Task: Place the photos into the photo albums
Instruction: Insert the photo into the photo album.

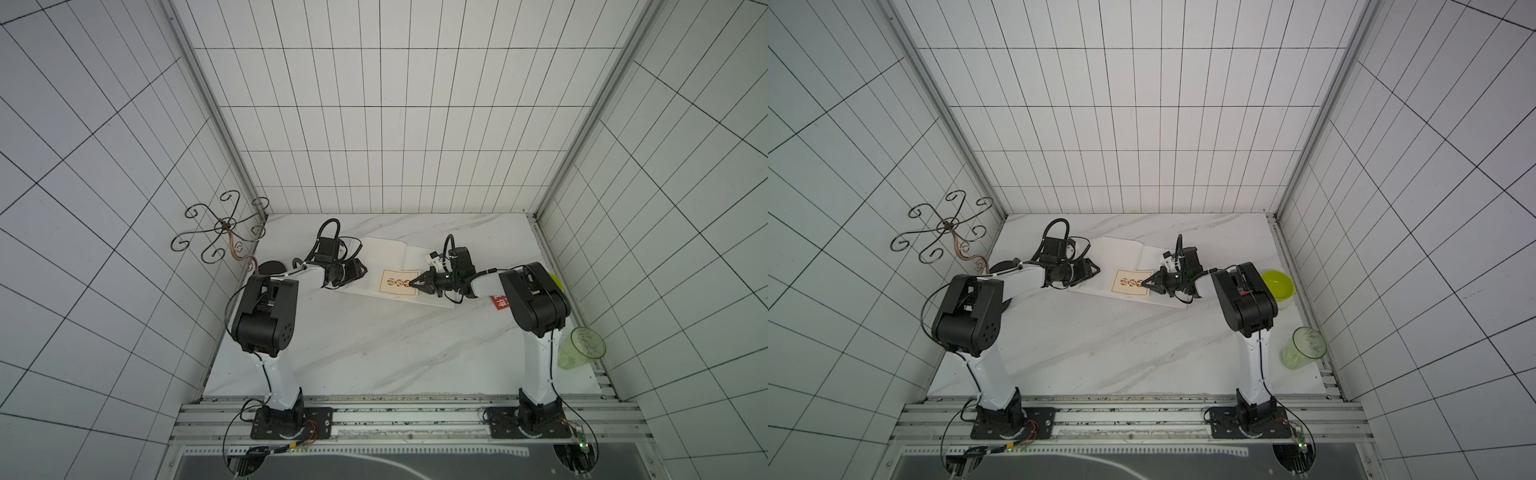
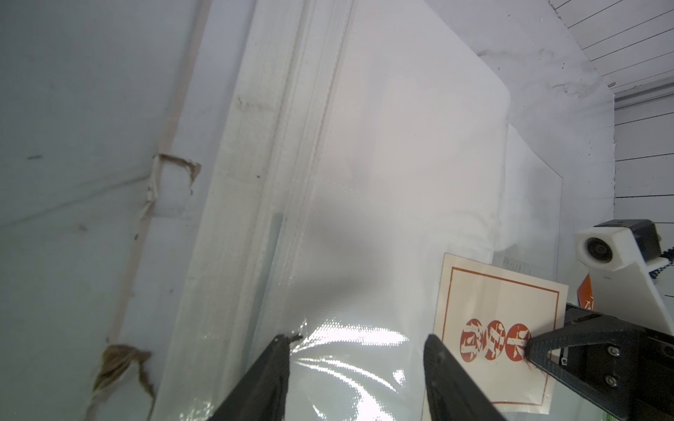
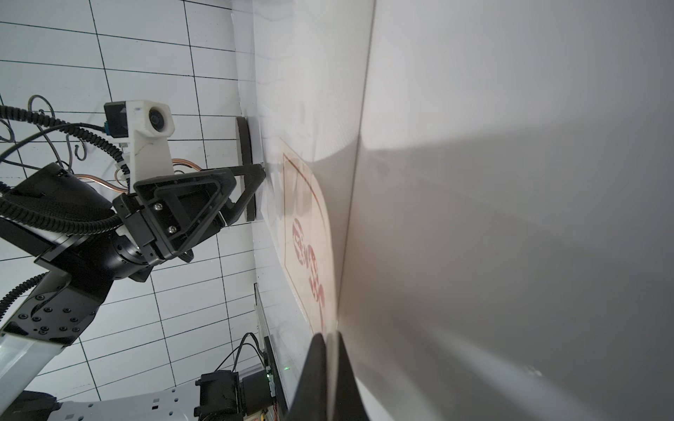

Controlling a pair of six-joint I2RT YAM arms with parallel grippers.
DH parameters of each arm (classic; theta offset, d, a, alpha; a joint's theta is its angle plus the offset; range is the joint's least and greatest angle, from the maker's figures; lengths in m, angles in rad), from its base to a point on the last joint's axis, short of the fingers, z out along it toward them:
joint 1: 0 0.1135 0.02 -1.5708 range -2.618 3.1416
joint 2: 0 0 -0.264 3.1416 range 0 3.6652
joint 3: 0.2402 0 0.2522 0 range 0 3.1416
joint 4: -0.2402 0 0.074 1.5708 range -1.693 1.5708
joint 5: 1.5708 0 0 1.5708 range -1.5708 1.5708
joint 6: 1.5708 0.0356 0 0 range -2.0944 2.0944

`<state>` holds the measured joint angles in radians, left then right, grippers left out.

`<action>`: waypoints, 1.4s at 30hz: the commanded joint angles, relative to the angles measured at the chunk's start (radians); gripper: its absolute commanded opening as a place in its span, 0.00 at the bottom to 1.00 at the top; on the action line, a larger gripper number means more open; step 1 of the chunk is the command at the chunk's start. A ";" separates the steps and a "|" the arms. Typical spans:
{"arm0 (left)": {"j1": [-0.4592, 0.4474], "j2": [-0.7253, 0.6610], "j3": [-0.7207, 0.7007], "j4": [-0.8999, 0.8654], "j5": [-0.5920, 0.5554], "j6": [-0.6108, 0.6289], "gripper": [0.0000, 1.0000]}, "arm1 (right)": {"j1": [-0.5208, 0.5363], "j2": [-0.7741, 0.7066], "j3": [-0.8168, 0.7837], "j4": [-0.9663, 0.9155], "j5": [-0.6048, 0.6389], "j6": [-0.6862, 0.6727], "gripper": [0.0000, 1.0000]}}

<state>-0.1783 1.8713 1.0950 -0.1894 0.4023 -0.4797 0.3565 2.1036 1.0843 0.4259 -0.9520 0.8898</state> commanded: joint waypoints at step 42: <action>0.096 0.035 -0.024 -0.111 -0.007 0.000 0.60 | 0.048 0.030 0.244 -0.271 0.150 -0.177 0.24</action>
<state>-0.0772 1.8622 1.0828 -0.2836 0.3759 -0.4641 0.3786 2.0998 1.2156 0.1722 -0.7963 0.7143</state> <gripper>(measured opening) 0.599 0.235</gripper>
